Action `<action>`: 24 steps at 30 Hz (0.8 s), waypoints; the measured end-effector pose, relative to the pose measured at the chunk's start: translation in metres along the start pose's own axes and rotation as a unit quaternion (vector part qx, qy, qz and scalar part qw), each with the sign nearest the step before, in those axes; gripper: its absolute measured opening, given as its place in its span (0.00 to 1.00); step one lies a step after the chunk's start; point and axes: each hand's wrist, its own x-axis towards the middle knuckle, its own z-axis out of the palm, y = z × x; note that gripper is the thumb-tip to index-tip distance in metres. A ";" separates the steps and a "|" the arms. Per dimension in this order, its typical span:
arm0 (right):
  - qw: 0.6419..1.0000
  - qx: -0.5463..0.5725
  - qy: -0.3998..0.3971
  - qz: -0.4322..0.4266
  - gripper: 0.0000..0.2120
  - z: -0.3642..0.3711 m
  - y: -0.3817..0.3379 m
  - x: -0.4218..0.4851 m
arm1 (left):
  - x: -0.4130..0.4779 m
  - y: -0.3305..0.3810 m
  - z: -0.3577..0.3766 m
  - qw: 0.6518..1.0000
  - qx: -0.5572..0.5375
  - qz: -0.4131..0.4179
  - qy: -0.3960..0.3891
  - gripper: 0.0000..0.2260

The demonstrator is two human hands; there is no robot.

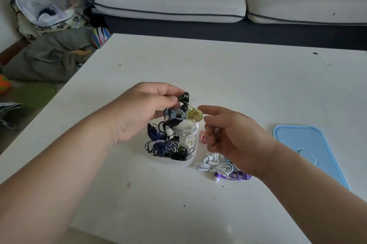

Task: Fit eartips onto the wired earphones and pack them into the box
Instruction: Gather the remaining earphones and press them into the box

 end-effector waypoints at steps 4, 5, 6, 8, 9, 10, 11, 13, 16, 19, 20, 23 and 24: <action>0.998 -0.012 -0.056 -0.001 0.08 0.005 -0.001 -0.004 | -0.001 0.004 0.000 0.990 -0.135 -0.002 -0.027 0.11; 0.997 -0.015 -0.076 -0.007 0.07 0.005 -0.001 -0.005 | -0.002 0.004 0.001 0.988 -0.151 -0.004 -0.039 0.12; 0.996 -0.019 -0.089 -0.014 0.09 0.006 -0.001 -0.007 | -0.003 0.004 0.002 0.985 -0.164 -0.008 -0.049 0.12; 0.993 -0.018 -0.108 -0.033 0.07 0.007 -0.002 -0.008 | -0.003 0.005 0.005 0.982 -0.178 -0.016 -0.057 0.13; 0.993 -0.017 -0.103 -0.046 0.08 0.006 -0.001 -0.008 | -0.003 0.005 0.007 0.983 -0.176 -0.019 -0.056 0.14; 0.994 -0.016 -0.096 -0.054 0.11 0.005 -0.001 -0.007 | -0.003 0.004 0.008 0.984 -0.171 -0.022 -0.054 0.14; 0.994 -0.021 -0.084 -0.067 0.11 0.004 -0.001 -0.007 | -0.003 0.004 0.009 0.984 -0.167 -0.027 -0.051 0.14; 0.992 -0.030 -0.080 -0.092 0.03 0.004 -0.003 -0.008 | -0.003 0.004 0.012 0.985 -0.166 -0.033 -0.041 0.14; 0.992 -0.034 -0.084 -0.084 0.13 0.001 -0.006 -0.010 | -0.003 0.006 0.016 0.981 -0.188 -0.042 -0.028 0.13; 0.994 -0.012 -0.085 -0.060 0.13 0.001 -0.010 -0.012 | -0.002 0.009 0.019 0.976 -0.209 -0.055 -0.027 0.13; 0.995 -0.006 -0.085 -0.052 0.13 0.002 -0.012 -0.013 | -0.001 0.009 0.020 0.974 -0.216 -0.058 -0.031 0.14; 0.995 0.032 -0.092 -0.035 0.10 0.001 -0.014 -0.015 | -0.002 0.012 0.023 0.966 -0.246 -0.065 -0.050 0.14; 0.994 0.043 -0.095 -0.031 0.10 0.001 -0.015 -0.015 | -0.002 0.013 0.024 0.963 -0.254 -0.067 -0.054 0.15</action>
